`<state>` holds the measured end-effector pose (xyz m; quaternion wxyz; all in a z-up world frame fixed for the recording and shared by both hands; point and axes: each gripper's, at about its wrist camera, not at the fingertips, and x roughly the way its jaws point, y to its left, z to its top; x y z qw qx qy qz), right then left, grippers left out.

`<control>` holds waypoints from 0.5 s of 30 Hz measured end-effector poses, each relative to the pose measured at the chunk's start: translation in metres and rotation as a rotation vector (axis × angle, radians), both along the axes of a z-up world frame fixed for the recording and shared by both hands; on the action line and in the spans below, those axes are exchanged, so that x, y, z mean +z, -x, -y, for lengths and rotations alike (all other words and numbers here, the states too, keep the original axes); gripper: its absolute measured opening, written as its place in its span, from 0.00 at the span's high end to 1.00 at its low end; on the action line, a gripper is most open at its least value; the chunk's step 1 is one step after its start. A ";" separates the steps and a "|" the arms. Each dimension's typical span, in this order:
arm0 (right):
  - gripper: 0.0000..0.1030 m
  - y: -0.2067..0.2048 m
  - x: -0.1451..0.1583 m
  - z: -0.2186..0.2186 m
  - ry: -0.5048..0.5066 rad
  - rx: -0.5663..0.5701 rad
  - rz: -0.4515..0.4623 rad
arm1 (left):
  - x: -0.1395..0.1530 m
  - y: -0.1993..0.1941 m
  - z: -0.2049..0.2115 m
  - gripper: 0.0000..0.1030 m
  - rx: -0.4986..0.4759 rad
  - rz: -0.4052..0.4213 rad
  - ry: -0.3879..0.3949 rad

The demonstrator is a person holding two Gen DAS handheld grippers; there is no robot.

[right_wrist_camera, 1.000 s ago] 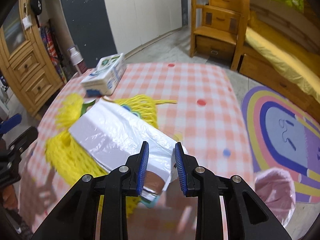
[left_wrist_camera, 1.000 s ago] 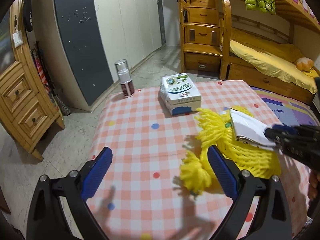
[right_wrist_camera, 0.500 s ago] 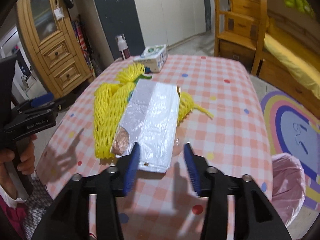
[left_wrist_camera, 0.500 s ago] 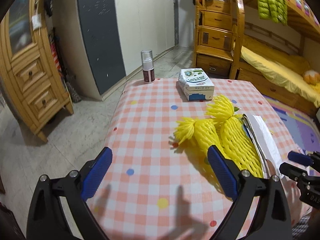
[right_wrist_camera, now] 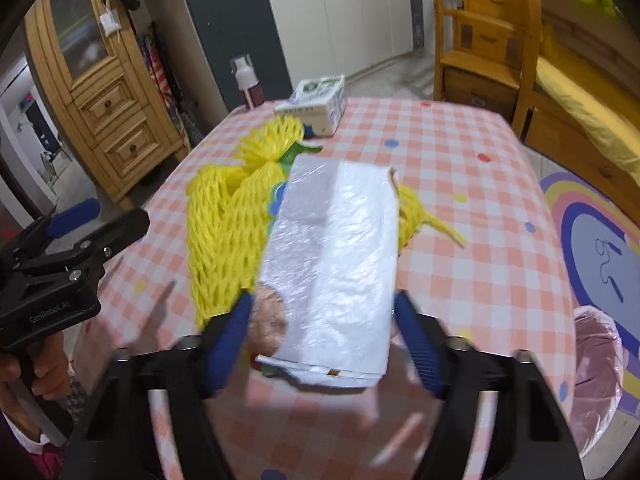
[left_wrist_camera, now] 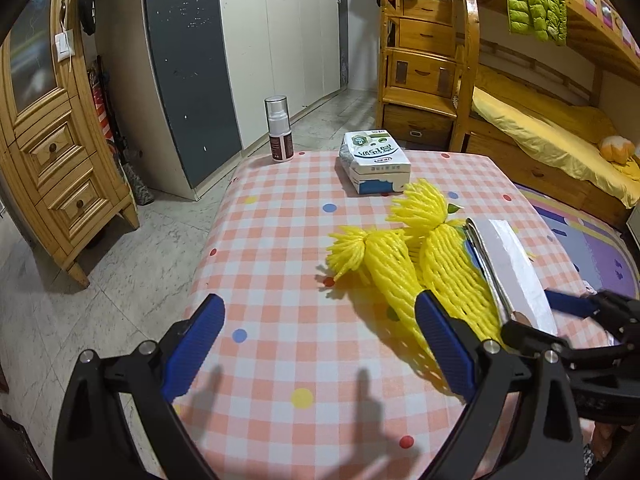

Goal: Collect trash
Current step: 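Grasp the white paper packet with the right tool while the left tool grasps the yellow foam net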

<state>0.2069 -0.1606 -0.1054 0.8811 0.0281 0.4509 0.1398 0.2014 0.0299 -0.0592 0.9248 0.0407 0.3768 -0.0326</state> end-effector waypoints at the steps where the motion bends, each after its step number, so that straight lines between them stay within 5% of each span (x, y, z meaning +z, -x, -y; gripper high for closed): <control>1: 0.54 0.002 0.001 -0.001 -0.001 0.008 0.004 | 0.000 0.000 0.000 0.10 -0.001 0.000 0.000; 3: 0.66 0.008 0.007 -0.002 0.015 0.013 0.037 | 0.000 0.000 0.000 0.10 0.000 0.001 0.002; 7: 0.70 0.022 0.024 0.009 0.029 -0.018 0.119 | 0.002 0.002 -0.001 0.10 -0.001 0.003 0.016; 11: 0.91 0.032 0.040 0.026 0.027 -0.064 0.205 | 0.001 0.003 0.003 0.10 -0.015 0.001 0.014; 15: 0.92 0.037 0.052 0.041 0.052 -0.117 0.280 | 0.000 0.006 0.013 0.10 -0.048 -0.003 0.011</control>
